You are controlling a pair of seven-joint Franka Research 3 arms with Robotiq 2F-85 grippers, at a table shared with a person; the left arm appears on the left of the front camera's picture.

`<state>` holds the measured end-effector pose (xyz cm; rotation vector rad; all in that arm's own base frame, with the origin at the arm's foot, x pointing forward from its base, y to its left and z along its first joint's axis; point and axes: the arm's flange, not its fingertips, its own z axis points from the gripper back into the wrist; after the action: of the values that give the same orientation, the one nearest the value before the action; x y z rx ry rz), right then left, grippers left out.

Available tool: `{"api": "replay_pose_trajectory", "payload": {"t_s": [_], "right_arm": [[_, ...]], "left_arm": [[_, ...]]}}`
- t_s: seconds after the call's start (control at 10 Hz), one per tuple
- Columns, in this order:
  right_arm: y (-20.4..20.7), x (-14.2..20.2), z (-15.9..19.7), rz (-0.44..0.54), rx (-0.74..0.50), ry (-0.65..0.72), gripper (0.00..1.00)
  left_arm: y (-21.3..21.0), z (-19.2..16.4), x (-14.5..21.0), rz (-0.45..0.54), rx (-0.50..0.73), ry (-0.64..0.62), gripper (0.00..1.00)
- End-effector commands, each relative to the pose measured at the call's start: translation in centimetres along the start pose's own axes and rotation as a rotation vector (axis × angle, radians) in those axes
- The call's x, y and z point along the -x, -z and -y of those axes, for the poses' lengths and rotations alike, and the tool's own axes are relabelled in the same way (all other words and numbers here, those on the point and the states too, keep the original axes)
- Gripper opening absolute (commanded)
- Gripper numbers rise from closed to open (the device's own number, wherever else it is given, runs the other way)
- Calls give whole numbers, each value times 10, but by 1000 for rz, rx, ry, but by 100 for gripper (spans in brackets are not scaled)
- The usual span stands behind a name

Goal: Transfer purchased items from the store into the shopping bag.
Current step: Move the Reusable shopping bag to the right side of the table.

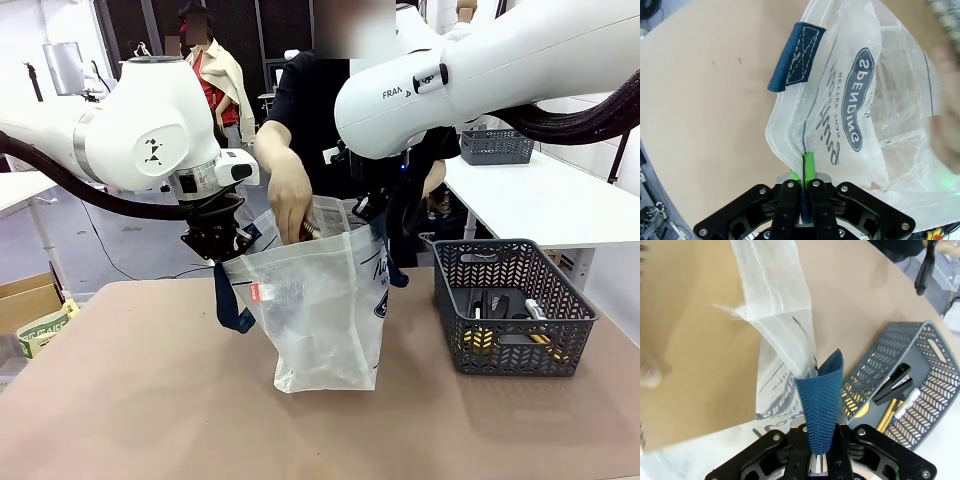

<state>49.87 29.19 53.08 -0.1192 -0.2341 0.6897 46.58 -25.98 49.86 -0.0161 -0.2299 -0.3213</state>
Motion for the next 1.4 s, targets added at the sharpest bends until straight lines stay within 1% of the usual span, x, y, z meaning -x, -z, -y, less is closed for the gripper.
{"api": "replay_pose_trajectory", "payload": {"t_s": [0.0,1.3], "right_arm": [[0,0,1,1,1,1,0],[0,0,1,1,1,1,0]], "left_arm": [[-2,-1,0,4,-3,-5,0],[-2,-1,0,4,-3,-5,0]]}}
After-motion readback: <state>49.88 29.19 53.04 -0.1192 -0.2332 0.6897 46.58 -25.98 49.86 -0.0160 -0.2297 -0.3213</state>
